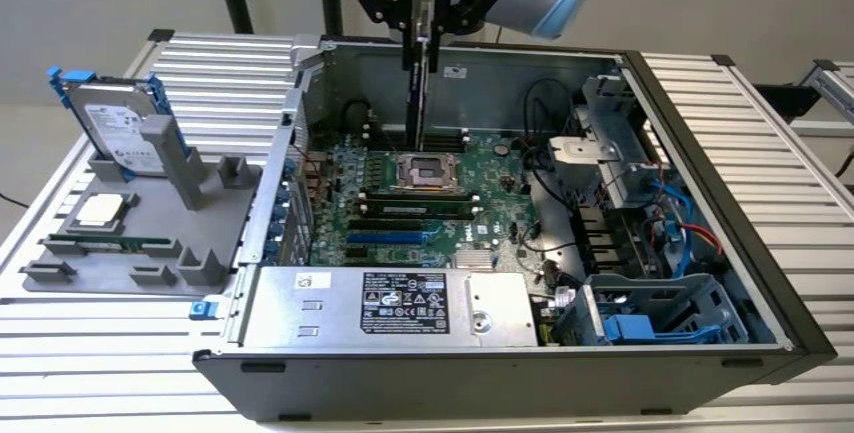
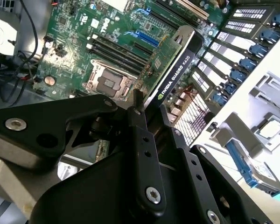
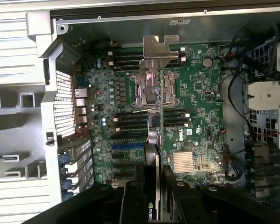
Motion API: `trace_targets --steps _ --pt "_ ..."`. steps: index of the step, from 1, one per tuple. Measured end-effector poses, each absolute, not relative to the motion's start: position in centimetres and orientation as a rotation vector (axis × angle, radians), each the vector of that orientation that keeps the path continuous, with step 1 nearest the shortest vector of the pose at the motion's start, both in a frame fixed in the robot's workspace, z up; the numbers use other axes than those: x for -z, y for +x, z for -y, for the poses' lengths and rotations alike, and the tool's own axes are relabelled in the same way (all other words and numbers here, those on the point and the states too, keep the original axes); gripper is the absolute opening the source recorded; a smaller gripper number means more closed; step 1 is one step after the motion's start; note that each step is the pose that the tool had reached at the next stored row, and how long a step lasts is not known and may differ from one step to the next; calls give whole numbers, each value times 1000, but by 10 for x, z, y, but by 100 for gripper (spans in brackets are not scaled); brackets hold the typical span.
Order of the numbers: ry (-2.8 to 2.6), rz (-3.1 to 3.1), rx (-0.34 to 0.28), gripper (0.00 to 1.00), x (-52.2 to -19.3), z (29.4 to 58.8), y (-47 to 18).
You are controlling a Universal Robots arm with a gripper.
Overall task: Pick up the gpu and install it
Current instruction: 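Pick up the gpu and move the gpu toward the slot, then insert the gpu into the slot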
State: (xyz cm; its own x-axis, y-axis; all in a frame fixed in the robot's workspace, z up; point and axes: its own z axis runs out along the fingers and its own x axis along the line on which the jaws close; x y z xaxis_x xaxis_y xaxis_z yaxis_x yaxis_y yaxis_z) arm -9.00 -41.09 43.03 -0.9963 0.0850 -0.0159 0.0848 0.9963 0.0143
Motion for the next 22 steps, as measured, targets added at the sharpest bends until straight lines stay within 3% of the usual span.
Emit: trace_targets --steps 22 --pt "108 -3123 -21 0 -430 411 -75"
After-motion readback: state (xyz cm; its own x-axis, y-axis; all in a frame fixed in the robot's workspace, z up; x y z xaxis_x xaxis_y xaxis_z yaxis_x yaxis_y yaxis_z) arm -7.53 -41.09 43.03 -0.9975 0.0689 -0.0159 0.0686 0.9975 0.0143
